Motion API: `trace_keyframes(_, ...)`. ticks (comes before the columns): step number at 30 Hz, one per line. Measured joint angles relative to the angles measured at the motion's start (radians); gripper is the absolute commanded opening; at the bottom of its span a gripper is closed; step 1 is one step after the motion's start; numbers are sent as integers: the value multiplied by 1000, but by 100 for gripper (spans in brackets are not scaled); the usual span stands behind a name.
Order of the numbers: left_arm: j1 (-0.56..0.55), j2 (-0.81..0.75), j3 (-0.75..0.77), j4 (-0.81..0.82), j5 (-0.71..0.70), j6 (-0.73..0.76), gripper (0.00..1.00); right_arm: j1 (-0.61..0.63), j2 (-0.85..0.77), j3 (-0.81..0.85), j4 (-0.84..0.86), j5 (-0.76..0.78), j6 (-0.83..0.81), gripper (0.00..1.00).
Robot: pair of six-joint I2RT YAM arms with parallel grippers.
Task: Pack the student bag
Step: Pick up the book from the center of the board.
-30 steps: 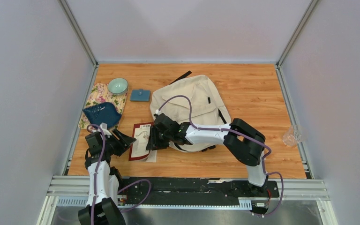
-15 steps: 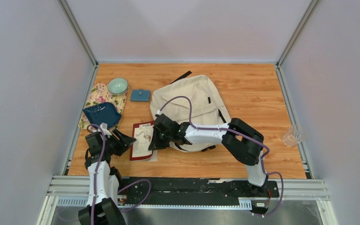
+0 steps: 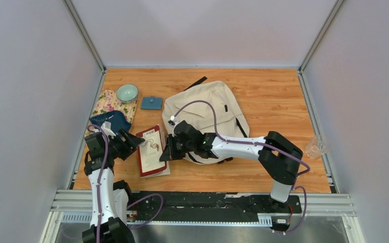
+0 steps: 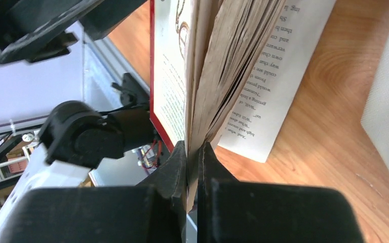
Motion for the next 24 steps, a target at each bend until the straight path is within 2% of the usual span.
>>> trace_keyframes(5, 0, 84, 172, -47, 31, -1, 80, -2, -146, -31, -5, 22, -45, 0)
trace_keyframes(10, -16, 100, 362, -55, 56, -1, 80, -25, -317, -102, -21, 62, -63, 0)
trace_keyframes(14, -48, 95, 378, -2, 114, -24, 81, -73, -457, -162, -64, 95, -72, 0)
trace_keyframes(18, -137, 74, 309, 154, 163, -102, 83, -139, -600, -229, -118, 134, -80, 0)
trace_keyframes(24, -416, 69, 251, 339, 153, -167, 84, -208, -769, -321, -182, 162, -89, 0)
